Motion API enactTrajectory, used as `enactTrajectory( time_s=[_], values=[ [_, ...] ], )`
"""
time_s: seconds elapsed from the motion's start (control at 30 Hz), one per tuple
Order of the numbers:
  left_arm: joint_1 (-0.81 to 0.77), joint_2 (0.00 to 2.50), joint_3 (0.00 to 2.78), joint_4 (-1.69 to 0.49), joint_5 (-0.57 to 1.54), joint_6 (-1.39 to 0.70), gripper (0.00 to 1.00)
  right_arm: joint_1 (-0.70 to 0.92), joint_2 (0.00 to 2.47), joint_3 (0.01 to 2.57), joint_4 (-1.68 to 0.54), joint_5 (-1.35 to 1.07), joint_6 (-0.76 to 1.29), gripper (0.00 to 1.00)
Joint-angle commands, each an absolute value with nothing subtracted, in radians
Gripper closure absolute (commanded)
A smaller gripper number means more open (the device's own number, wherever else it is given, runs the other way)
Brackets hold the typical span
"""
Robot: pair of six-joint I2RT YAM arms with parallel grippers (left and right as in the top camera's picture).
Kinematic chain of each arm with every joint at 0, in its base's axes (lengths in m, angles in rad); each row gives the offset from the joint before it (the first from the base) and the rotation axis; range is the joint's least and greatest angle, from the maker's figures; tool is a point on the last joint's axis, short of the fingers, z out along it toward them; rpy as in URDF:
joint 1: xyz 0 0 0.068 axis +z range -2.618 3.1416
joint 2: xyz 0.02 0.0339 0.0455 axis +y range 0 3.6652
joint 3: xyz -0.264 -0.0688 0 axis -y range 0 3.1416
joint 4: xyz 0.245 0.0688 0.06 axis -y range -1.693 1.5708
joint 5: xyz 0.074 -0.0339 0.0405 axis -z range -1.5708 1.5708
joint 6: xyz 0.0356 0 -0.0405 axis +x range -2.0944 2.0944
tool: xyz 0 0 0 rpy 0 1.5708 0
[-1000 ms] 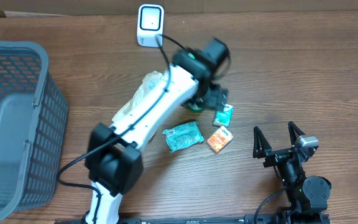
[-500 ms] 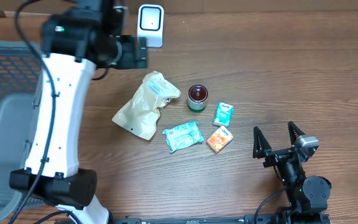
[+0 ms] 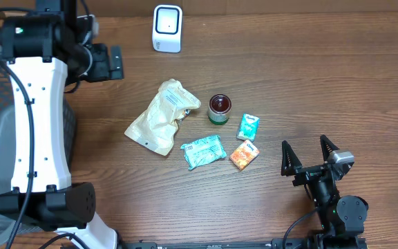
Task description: Scan the item barcode
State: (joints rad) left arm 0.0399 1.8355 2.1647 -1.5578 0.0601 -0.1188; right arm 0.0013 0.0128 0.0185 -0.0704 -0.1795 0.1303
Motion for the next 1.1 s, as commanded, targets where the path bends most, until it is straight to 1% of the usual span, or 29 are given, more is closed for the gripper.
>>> enactTrajectory(
  time_s=[0.0, 0.03, 0.1, 0.13, 0.23, 0.43, 0.63, 0.73, 0.83, 0.9, 1.07],
  values=[
    [0.068, 1.84, 2.12, -1.571, 0.03, -0.081, 0.0, -0.001, 0.007, 0.008, -0.065, -0.185, 0.13, 0.0],
    [0.07, 1.84, 2.1, -1.576, 0.027, -0.081, 0.01, -0.001, 0.007, 0.008, -0.065, -0.185, 0.13, 0.0],
    [0.072, 1.84, 2.053, -1.586, 0.021, -0.086, 0.06, -0.001, 0.007, 0.008, -0.065, -0.185, 0.13, 0.0],
    [0.072, 1.839, 2.038, -1.591, 0.015, -0.1, 0.07, -0.001, 0.007, 0.008, -0.065, -0.185, 0.13, 0.0],
    [0.072, 1.838, 2.013, -1.626, -0.011, -0.138, 0.07, -0.001, 0.007, 0.008, -0.065, -0.185, 0.13, 0.0],
    [0.073, 1.822, 2.011, -1.687, -0.064, -0.142, 0.07, -0.001, 0.007, 0.008, -0.065, -0.185, 0.13, 0.0],
    [0.075, 1.774, 2.011, -1.675, -0.12, -0.128, 0.07, -0.001, 0.007, 0.008, -0.065, -0.185, 0.13, 0.0],
    [0.085, 1.759, 2.011, -1.655, -0.148, -0.082, 0.07, -0.001, 0.007, 0.008, -0.065, -0.185, 0.13, 0.0],
    [0.116, 1.76, 2.002, -1.634, -0.194, 0.007, 0.07, -0.001, 0.007, 0.008, -0.065, -0.185, 0.13, 0.0],
    [0.154, 1.76, 1.991, -1.603, -0.242, 0.01, 0.07, -0.001, 0.007, 0.008, -0.065, -0.185, 0.13, 0.0],
    [0.284, 1.761, 1.96, -1.518, -0.2, 0.076, 0.07, -0.001, 0.007, 0.008, -0.065, -0.185, 0.13, 0.0]
  ],
)
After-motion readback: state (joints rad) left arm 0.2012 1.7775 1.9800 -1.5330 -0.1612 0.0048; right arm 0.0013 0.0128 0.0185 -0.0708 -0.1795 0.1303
